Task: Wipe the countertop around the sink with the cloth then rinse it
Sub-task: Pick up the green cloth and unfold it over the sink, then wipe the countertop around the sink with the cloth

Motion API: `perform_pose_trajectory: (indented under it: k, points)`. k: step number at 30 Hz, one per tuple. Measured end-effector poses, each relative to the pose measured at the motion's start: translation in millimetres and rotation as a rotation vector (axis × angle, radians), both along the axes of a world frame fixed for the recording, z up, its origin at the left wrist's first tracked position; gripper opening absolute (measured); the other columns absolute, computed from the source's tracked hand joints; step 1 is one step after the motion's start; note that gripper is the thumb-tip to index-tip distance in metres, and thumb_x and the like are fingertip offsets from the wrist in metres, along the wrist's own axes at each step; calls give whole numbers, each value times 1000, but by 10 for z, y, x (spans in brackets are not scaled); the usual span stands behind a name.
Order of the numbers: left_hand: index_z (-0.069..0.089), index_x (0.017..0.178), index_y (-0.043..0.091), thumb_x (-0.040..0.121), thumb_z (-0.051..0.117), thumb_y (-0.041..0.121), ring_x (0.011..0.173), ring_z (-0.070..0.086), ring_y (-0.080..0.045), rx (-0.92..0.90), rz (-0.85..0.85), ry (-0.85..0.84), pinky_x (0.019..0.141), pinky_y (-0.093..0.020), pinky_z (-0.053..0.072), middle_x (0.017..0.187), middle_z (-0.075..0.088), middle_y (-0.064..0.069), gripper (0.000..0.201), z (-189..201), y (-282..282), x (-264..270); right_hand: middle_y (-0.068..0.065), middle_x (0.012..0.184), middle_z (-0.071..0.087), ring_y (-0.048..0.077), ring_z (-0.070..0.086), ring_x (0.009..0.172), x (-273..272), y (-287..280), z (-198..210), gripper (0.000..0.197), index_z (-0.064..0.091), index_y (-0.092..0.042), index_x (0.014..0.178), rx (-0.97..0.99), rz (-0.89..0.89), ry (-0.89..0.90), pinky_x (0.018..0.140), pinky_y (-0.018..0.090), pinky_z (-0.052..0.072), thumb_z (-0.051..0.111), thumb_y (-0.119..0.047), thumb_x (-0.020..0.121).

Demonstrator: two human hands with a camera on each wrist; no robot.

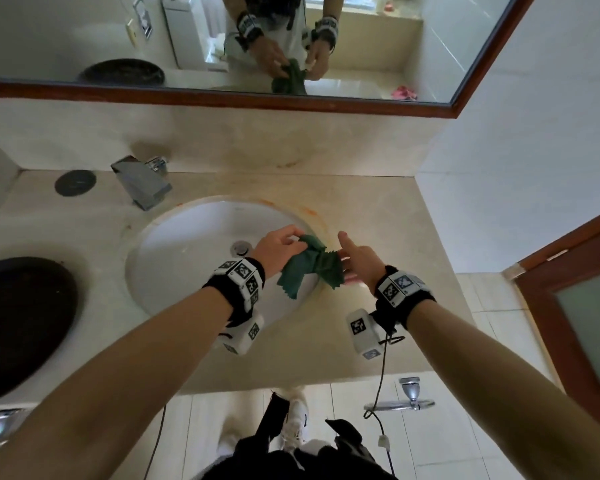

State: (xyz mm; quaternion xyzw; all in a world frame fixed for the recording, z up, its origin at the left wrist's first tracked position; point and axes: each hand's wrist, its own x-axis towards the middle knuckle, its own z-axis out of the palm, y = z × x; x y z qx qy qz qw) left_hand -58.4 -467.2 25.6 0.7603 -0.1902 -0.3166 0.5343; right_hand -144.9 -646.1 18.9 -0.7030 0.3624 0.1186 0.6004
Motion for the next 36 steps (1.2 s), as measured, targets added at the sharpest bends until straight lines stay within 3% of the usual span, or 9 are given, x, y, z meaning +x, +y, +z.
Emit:
perform_pose_trajectory:
  k: [6, 11, 15, 18, 21, 24, 28, 32, 36]
  points:
    - [69, 91, 19, 89, 62, 5, 76, 64, -16, -72, -24, 99, 65, -17, 50, 88, 70, -8, 16, -100, -32, -103, 13, 106, 70, 28, 67, 100, -48, 158, -79, 68, 61, -7, 109, 299, -80, 38, 87, 39, 54, 36, -68, 90]
    - [67, 115, -1, 81, 64, -9, 106, 64, -25, 6, -115, 167, 99, -34, 48, 122, 66, -14, 35, -156, 21, -85, 8, 103, 70, 20, 65, 90, -2, 213, -151, 43, 64, -10, 117, 374, -141, -37, 76, 33, 49, 50, -44, 94]
    - [70, 109, 0, 77, 58, -16, 116, 60, -27, 13, -159, 163, 107, -36, 42, 128, 62, -12, 38, -148, 77, -9, 8, 97, 67, 18, 63, 79, 64, 204, -187, 25, 66, -8, 108, 321, -200, -66, 66, 29, 49, 55, -24, 92]
    - [75, 103, 18, 78, 62, -6, 117, 59, -25, 107, -143, 74, 107, -34, 39, 121, 67, -7, 37, -163, 133, 99, 12, 95, 64, 22, 63, 78, 190, 94, -122, 12, 66, -11, 85, 164, -240, -73, 65, 32, 54, 57, -17, 90]
    - [72, 108, 23, 82, 66, 5, 119, 56, -17, 202, -115, -1, 103, -28, 33, 124, 65, -1, 32, -139, 158, 185, 9, 82, 63, 26, 60, 75, 290, -18, -22, 17, 63, -11, 74, -240, -114, -22, 73, 37, 55, 61, -24, 85]
    - [71, 112, 19, 84, 66, 7, 110, 53, -10, 229, -70, -17, 99, -23, 32, 118, 64, 2, 30, -150, 143, 253, 5, 73, 63, 22, 59, 66, 309, -72, -22, 36, 65, -8, 79, -670, 148, 166, 64, 29, 48, 53, -41, 86]
    - [70, 109, 19, 84, 67, 10, 113, 57, -15, 246, -42, -7, 100, -23, 36, 106, 65, 5, 26, -274, 110, 326, 13, 105, 63, 31, 59, 90, 319, -81, -262, 32, 60, -7, 92, -896, 369, 356, 78, 36, 49, 50, -37, 91]
    - [71, 102, 20, 84, 67, 8, 111, 61, -20, 253, -15, 3, 106, -35, 42, 100, 65, 4, 22, -431, 115, 386, 17, 119, 47, 34, 45, 106, 349, 22, -520, 31, 49, -6, 114, -1186, 456, 186, 86, 40, 45, 50, -14, 84]
    - [69, 106, 19, 86, 64, 10, 106, 60, -16, 296, -7, 24, 91, -25, 41, 107, 66, 3, 23, -551, 181, 441, 15, 120, 51, 33, 50, 109, 413, 165, -733, 39, 47, -10, 124, -1151, 590, 135, 80, 42, 48, 42, -38, 97]
